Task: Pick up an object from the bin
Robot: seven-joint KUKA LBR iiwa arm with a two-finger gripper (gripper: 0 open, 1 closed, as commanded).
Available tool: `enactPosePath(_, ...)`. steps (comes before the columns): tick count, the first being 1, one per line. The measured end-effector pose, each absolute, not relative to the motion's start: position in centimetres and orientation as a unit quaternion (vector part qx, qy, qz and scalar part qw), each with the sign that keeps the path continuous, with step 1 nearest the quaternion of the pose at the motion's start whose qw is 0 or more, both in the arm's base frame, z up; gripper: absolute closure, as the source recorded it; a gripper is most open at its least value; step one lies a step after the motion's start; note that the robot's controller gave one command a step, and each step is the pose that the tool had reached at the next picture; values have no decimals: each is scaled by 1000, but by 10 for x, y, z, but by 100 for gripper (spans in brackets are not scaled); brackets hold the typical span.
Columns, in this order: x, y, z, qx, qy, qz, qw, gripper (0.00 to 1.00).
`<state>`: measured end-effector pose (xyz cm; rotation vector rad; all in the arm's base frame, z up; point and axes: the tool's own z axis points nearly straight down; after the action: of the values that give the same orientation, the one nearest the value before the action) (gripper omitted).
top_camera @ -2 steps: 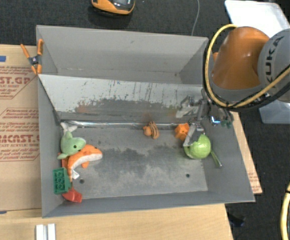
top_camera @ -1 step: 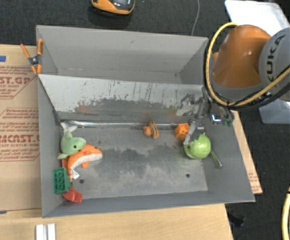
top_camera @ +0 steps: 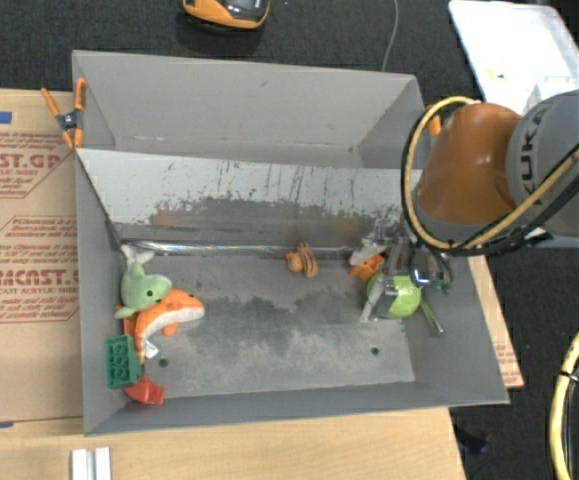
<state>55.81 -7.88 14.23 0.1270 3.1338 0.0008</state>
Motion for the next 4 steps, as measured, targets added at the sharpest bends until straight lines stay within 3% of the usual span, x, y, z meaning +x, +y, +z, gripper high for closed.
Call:
enactPosePath(1,537,-88,86,126,992,1,7,0)
enactPosePath(2,516,-141,74,70,998,2,9,0)
enactPosePath(3,536,-103,91,41,999,0,5,0)
enactPosePath(4,538,-67,89,51,999,3,6,0)
